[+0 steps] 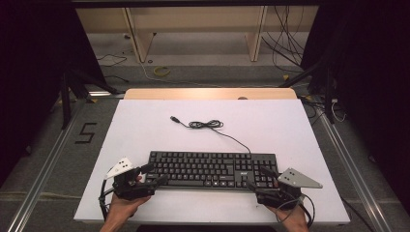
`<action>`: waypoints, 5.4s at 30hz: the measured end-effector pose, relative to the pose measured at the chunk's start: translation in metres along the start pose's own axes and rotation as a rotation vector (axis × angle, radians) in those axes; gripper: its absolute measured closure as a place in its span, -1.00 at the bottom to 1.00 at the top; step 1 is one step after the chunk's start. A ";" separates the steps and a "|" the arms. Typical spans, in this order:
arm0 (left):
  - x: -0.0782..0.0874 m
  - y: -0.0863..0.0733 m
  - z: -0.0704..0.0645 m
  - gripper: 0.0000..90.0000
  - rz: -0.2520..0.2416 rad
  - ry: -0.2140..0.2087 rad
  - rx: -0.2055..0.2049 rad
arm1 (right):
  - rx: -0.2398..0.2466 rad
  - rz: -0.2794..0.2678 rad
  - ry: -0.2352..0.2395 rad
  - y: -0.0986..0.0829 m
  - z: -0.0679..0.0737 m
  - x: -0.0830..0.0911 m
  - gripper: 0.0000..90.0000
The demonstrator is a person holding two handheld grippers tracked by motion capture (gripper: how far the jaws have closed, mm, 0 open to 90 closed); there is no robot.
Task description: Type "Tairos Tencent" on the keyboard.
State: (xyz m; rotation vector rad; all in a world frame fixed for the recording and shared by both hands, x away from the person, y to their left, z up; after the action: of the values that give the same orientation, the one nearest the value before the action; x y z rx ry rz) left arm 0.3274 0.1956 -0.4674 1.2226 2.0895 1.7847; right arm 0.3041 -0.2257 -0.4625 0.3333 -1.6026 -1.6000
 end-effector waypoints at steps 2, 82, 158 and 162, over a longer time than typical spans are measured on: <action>0.000 0.000 0.000 -0.54 -0.001 0.001 0.001 | 0.000 -0.001 -0.001 0.000 0.000 0.000 -0.39; 0.002 -0.003 0.016 0.03 0.093 0.103 -0.013 | 0.028 0.156 0.184 0.044 0.041 -0.108 0.08; -0.013 -0.013 0.034 0.97 0.298 0.230 -0.022 | 0.046 0.395 0.178 0.045 0.073 -0.228 1.00; -0.014 -0.013 0.034 0.98 0.299 0.230 -0.018 | 0.048 0.396 0.178 0.045 0.072 -0.228 1.00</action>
State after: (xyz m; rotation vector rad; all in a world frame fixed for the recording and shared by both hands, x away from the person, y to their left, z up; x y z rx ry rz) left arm 0.3497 0.2135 -0.4944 1.4522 2.0888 2.1597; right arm 0.4120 -0.0093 -0.4914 0.1635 -1.4648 -1.1987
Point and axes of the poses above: each handheld gripper's, and its own axes: x roughly backward along the jaws, y roughly out of its top, z roughly to its left, the point moved 2 cm from there along -x, roughly forward along the jaws, and after that the axes turned 5 degrees about y, right-handed, at the moved point
